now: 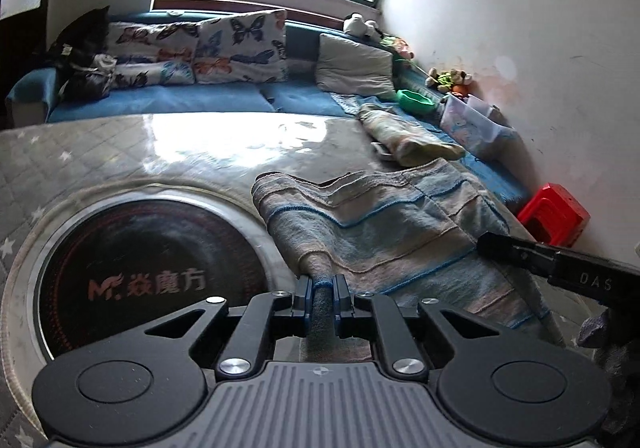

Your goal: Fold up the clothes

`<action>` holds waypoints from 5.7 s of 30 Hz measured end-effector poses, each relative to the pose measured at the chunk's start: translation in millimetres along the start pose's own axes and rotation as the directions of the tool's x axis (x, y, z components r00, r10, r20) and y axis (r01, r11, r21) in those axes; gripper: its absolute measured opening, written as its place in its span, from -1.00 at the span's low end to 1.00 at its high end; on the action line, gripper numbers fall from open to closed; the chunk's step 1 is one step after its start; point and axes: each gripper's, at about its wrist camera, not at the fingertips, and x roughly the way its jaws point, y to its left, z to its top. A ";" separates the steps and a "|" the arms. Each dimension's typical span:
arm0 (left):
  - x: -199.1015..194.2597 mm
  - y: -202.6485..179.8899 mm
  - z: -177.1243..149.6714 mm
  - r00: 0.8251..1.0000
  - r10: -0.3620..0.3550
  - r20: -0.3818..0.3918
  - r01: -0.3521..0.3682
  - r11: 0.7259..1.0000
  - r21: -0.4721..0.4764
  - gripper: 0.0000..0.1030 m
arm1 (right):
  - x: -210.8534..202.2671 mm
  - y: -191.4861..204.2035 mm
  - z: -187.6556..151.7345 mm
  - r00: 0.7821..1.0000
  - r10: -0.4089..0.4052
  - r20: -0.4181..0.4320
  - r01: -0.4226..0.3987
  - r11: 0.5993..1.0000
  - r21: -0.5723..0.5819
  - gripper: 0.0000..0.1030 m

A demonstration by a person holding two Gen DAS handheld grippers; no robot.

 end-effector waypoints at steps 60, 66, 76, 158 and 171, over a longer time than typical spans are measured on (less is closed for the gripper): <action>40.3 -97.0 8.4 0.999 -0.030 -0.028 0.035 0.979 0.200 -0.79 | -51.8 -45.9 1.2 0.982 -0.177 0.071 0.176 0.984 0.022 -0.81; 48.1 -95.6 3.1 0.999 -0.018 -0.048 0.028 0.979 0.200 -0.78 | -44.1 -50.0 -6.3 0.982 -0.185 0.046 0.183 0.983 0.028 -0.81; 63.6 -91.6 -5.9 0.996 0.007 -0.090 0.010 0.982 0.190 -0.78 | -31.5 -58.2 -20.1 0.981 -0.192 -0.003 0.192 0.980 0.046 -0.81; 72.2 -64.9 -37.3 0.992 -0.058 -0.110 0.077 0.981 0.176 -0.42 | 38.2 -57.8 -27.5 0.970 -0.160 -0.185 0.149 0.986 -0.072 -0.36; 81.9 -51.6 -11.1 0.998 0.009 -0.062 0.000 0.990 0.140 -0.44 | 13.3 -55.1 -45.7 0.977 -0.128 -0.173 0.117 0.991 -0.070 -0.25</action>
